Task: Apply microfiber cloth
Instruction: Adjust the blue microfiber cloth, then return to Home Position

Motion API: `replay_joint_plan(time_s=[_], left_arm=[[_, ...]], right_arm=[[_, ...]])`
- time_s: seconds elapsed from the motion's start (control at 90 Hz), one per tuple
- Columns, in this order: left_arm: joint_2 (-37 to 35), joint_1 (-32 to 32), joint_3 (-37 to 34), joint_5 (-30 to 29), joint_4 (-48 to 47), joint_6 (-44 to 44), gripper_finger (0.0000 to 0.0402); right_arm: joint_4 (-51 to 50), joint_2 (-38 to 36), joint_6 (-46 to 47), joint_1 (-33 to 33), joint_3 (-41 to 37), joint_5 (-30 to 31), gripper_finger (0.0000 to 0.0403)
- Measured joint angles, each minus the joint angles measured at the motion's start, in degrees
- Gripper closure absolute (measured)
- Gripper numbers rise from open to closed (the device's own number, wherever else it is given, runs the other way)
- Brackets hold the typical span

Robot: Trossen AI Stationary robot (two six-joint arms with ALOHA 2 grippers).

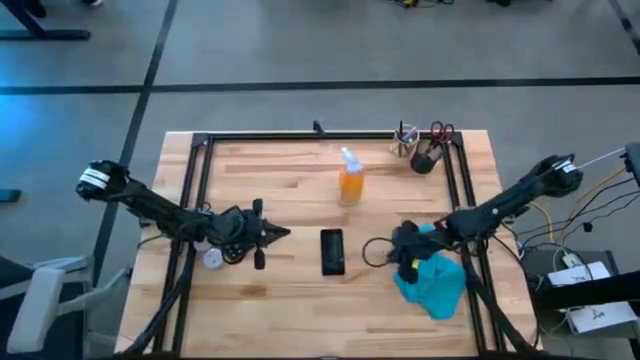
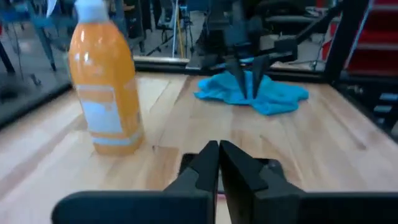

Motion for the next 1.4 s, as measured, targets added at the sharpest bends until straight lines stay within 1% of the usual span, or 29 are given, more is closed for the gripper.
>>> replay_joint_plan(time_s=[0.067,0.144,0.244,0.322,0.4,0.5,0.556,0.644,0.678,0.711,0.778,0.844,0.922,1.056,1.089,1.122,1.167,1.256,1.289,1.344,1.4], left_arm=[[0.39,-0.01,0.0,2.54,0.06,-1.95,0.0402],[0.88,-0.02,0.0,5.23,0.15,-2.69,0.0402],[1.2,-0.12,0.0,5.32,-0.22,-2.92,0.0402],[1.18,-0.12,0.02,5.29,0.1,-2.87,0.0402],[1.13,-0.12,0.02,5.29,0.14,-2.52,0.0402],[1.11,-0.12,0.02,4.01,0.26,-0.82,0.0402],[1.08,-0.11,0.02,0.95,0.72,-0.44,0.0402],[0.7,0.08,0.04,-9.21,2.18,-1.02,0.0402],[0.38,0.14,0.04,-11.72,2.0,-0.92,0.0402],[0.05,0.37,0.04,-12.19,1.99,-0.27,0.0402],[-1.1,0.91,0.04,-11.29,2.45,0.36,0.0402],[-3.45,2.28,0.04,-11.77,2.78,-1.88,0.0402],[-6.81,4.71,0.04,-12.18,2.37,-3.21,0.0402],[-13.09,9.17,0.04,-5.16,0.51,-1.13,0.0402],[-14.48,9.87,0.04,-4.07,-0.37,-1.01,0.0402],[-16.03,10.31,0.04,-4.18,-1.4,-0.68,0.0402],[-18.26,10.65,-0.11,-5.44,-2.9,0.52,0.0402],[-22.52,10.7,-0.17,-10.29,-7.71,2.8,0.0402],[-23.69,10.7,-0.2,-11.45,-9.81,3.3,0.0402],[-25.32,10.72,-0.24,-11.78,-13.23,3.81,0.0402],[-26.64,10.69,-0.28,-11.77,-16.31,3.92,0.0402]], right_arm=[[-2.63,0.07,7.29,2.21,-0.15,-6.29,0.0392],[-4.88,0.63,13.19,4.31,-0.07,-11.9,0.0399],[-12.81,1.15,15.12,5.4,1.02,-14.42,0.0397],[-24.49,1.24,15.63,4.64,2.26,-13.96,0.04],[-35.88,1.18,15.84,2.82,3.87,-10.39,0.0402],[-46.43,1.27,15.68,-0.55,5.71,-2.14,0.0401],[-46.7,1.27,14.2,-2.49,7.03,2.22,0.0401],[-46.76,1.15,9.7,-5.43,8.88,9.83,0.0402],[-46.76,1.12,8.32,-6.22,9.73,12.55,0.0402],[-46.55,1.12,7.18,-6.86,10.68,14.92,0.0402],[-45.55,0.99,3.06,-7.54,12.39,17.77,0.0402],[-40.01,-0.35,-3.97,-7.26,12.91,19.23,0.0403],[-26.34,-2.43,-14.1,-6.77,11.72,19.65,0.0403],[-0.08,-4.25,-33.29,-6.99,5.91,20.0,0.0403],[6.28,-4.28,-37.08,-6.98,4.28,19.97,0.0403],[12.29,-4.28,-40.12,-6.97,2.72,19.83,0.0403],[20.17,-4.22,-43.11,-6.97,0.85,18.98,0.0403],[33.33,-3.21,-46.28,-6.97,-2.25,16.1,0.0403],[36.43,-2.78,-47.19,-6.99,-3.28,14.78,0.0403],[41.04,-2.15,-48.65,-6.97,-4.8,12.82,0.0403],[42.69,-2.05,-50.24,-6.97,-5.97,12.55,0.0403]])
